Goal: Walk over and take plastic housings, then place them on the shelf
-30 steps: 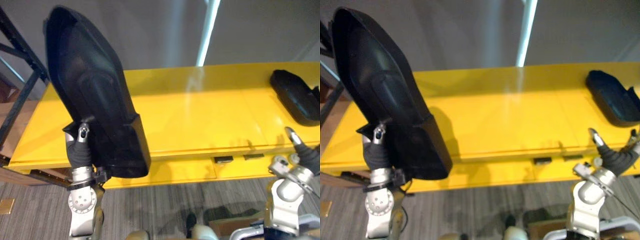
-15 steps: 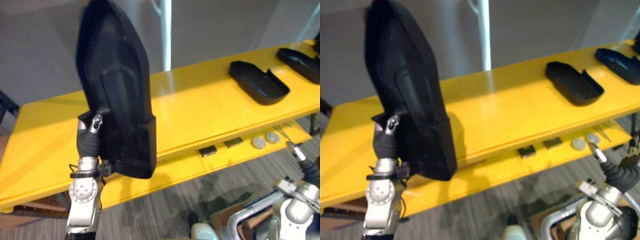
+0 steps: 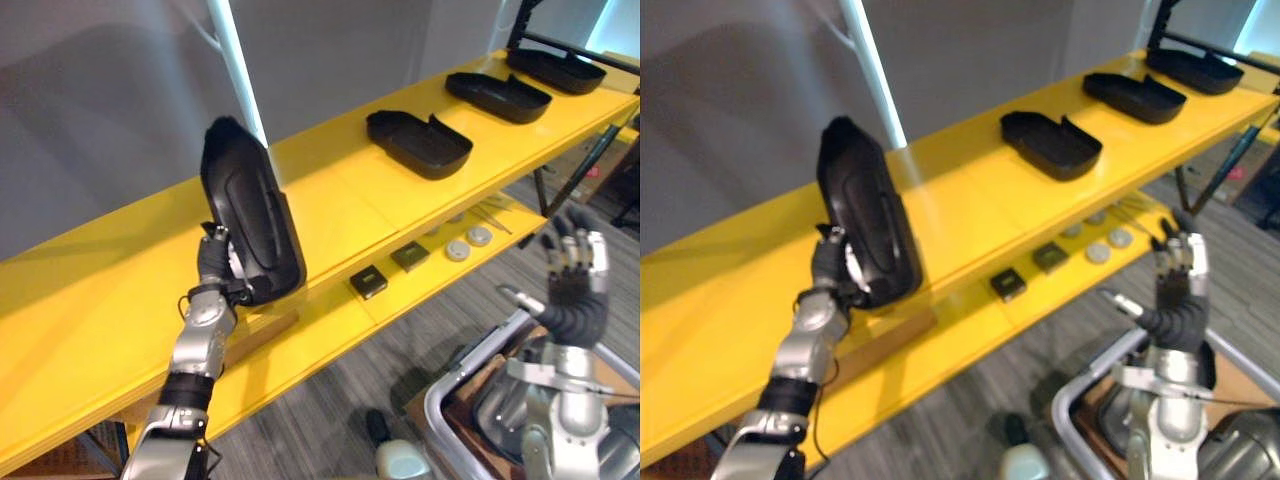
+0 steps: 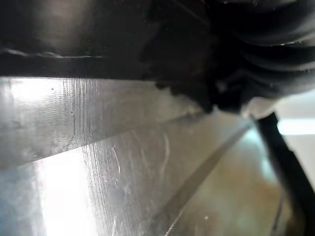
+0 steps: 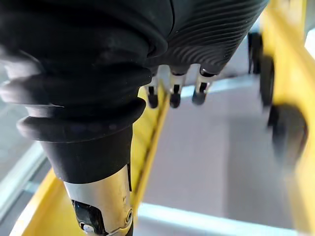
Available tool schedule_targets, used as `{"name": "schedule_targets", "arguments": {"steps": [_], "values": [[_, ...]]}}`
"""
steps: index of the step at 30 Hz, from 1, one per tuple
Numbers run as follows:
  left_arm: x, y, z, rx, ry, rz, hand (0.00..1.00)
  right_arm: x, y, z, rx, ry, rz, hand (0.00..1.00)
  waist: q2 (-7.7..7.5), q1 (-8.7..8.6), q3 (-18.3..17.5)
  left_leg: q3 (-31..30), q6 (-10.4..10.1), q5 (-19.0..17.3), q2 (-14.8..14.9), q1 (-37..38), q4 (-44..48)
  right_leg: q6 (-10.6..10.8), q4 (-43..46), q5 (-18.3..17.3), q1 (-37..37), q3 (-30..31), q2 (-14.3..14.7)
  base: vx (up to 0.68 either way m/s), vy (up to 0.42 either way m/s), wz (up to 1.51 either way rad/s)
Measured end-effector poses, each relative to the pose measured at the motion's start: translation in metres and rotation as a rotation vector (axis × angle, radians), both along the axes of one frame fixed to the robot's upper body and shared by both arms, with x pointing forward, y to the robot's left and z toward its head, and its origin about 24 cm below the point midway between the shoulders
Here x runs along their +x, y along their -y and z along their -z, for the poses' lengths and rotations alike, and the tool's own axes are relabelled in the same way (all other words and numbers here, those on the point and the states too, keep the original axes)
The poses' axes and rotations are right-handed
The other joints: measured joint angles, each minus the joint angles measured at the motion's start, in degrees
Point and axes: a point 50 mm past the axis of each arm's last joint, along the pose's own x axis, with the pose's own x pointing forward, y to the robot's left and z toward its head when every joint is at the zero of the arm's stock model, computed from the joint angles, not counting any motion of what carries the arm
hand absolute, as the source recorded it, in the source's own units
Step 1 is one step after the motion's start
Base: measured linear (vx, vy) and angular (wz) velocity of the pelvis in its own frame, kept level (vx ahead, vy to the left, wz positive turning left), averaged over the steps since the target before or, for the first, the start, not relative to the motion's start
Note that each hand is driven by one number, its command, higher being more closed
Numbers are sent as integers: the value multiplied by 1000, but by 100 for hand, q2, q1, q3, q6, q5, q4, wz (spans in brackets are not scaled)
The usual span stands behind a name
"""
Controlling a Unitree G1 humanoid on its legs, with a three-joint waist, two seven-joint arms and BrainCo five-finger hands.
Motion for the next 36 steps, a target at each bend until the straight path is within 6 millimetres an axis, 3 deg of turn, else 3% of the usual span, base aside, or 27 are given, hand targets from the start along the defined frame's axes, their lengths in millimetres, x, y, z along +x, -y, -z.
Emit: {"name": "schedule_targets", "arguments": {"steps": [5,9,12,19,20,31,36], "values": [[17,-6,-3,0,-119,-73,100,13,-25,-12,-27,56,-183,0,7,-24,124,17,-9,12,-18,-6,8,15,1,46,-11,11,-24,-40,-10,0],[22,-11,-6,-23,-162,-141,100,15,-30,-14,-14,65,-259,0,80,-26,192,12,8,49,-55,-24,2,76,2,91,-24,3,-69,0,0,0],[22,-11,-5,-33,-178,-143,100,18,-46,-17,-14,84,-365,0,76,-24,198,-49,33,65,-78,-43,24,81,34,96,-4,-36,-101,-2,14,11],[32,3,-15,-25,-171,-95,100,31,-80,-32,-42,119,-497,0,-79,33,310,-432,90,156,-166,-286,54,34,-9,59,-23,-373,-271,-85,-9,27],[32,4,-16,-24,-168,-88,0,31,-81,-34,-42,121,-498,0,-93,34,320,-447,90,155,-165,-304,61,34,-9,59,-26,-408,-279,-80,-16,17],[41,19,-34,-6,-109,44,0,35,-81,-33,-35,90,-461,0,-17,21,470,-419,83,155,-129,-294,58,76,44,88,-39,-425,-240,-7,-2,0],[41,22,-33,14,-113,86,0,36,-80,-32,-31,84,-460,0,-25,14,475,-354,84,154,-133,-228,50,77,44,89,-8,-352,-230,-18,7,-7]]}}
